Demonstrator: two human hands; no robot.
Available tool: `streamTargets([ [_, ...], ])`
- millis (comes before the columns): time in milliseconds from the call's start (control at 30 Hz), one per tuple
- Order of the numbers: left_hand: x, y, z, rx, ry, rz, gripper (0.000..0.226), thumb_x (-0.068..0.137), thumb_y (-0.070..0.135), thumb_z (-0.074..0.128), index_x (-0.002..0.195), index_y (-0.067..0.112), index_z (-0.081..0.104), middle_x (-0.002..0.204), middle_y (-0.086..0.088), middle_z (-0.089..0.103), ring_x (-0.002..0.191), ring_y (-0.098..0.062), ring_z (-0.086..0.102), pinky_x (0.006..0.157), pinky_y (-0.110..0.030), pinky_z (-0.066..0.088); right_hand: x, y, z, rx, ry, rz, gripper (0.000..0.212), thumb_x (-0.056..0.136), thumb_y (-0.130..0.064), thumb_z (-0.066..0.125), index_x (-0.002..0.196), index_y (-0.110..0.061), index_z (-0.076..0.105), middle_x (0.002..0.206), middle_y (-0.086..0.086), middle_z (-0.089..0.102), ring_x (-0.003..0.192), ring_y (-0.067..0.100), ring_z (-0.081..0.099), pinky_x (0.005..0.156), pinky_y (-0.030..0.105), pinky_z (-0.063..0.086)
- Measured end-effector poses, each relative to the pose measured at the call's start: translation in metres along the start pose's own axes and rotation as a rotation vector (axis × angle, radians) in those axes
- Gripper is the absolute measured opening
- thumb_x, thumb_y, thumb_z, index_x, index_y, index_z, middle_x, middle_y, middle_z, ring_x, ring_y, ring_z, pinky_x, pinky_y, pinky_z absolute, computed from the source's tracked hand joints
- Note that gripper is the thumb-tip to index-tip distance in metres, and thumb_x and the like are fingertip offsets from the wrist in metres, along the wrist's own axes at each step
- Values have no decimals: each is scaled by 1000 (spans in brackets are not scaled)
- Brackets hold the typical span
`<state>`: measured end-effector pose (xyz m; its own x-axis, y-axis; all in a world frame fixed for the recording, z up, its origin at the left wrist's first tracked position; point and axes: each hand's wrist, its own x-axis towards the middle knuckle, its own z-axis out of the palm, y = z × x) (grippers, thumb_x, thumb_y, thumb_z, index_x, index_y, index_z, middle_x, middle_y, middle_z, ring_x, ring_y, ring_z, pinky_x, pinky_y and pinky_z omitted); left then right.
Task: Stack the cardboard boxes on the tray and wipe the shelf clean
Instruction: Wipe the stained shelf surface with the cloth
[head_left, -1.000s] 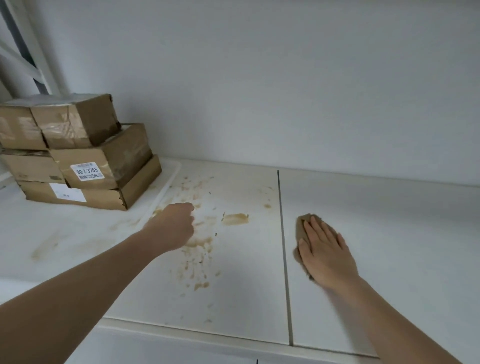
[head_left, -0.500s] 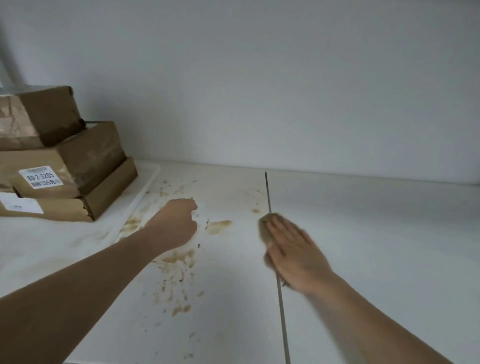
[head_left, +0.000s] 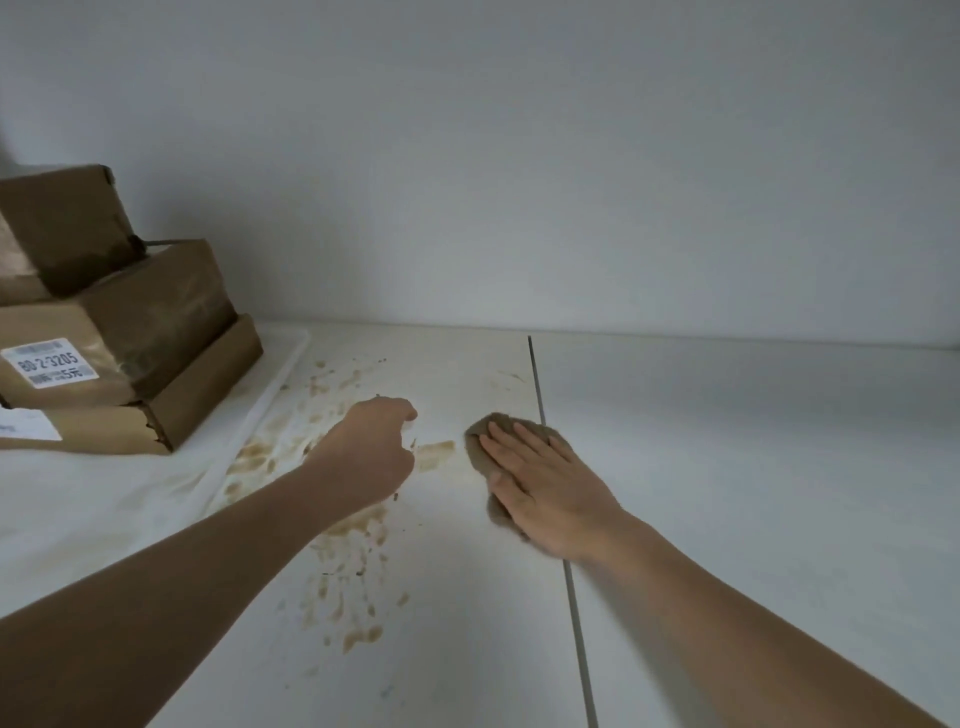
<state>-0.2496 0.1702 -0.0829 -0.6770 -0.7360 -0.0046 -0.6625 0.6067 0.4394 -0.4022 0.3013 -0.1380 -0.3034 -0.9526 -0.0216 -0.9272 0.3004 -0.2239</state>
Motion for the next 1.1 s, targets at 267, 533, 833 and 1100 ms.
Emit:
streamTargets([
  [267,44,-3,-2,30,-87,54,43,93,5,42,134,17,50,146,2,40,131,-13,40,96,-15,29,58,46,-8,13,61,352,57,101,-38,14,156,-23,4,163,-9,-6,149,10,-7,120,36,-5],
  [533,90,17,12,254,-193,7,42,97,9,36,138,10,47,149,-6,38,138,-22,32,117,-36,19,33,33,-9,-14,-32,-72,52,104,-40,12,154,-31,1,159,-19,-8,147,3,-12,120,28,-8],
  [833,97,14,11,344,-230,-4,39,96,11,35,130,10,53,143,-3,47,135,-21,37,117,-42,20,108,65,-13,-18,29,282,56,102,-38,15,156,-27,3,162,-9,-7,149,14,-6,120,37,-5],
  [1100,99,3,6,302,-274,21,50,96,4,31,140,25,44,153,4,31,144,-12,19,120,-36,-2,90,34,-5,-42,-8,-50,56,101,-43,12,155,-28,3,162,-11,-5,149,9,-6,121,35,-1],
])
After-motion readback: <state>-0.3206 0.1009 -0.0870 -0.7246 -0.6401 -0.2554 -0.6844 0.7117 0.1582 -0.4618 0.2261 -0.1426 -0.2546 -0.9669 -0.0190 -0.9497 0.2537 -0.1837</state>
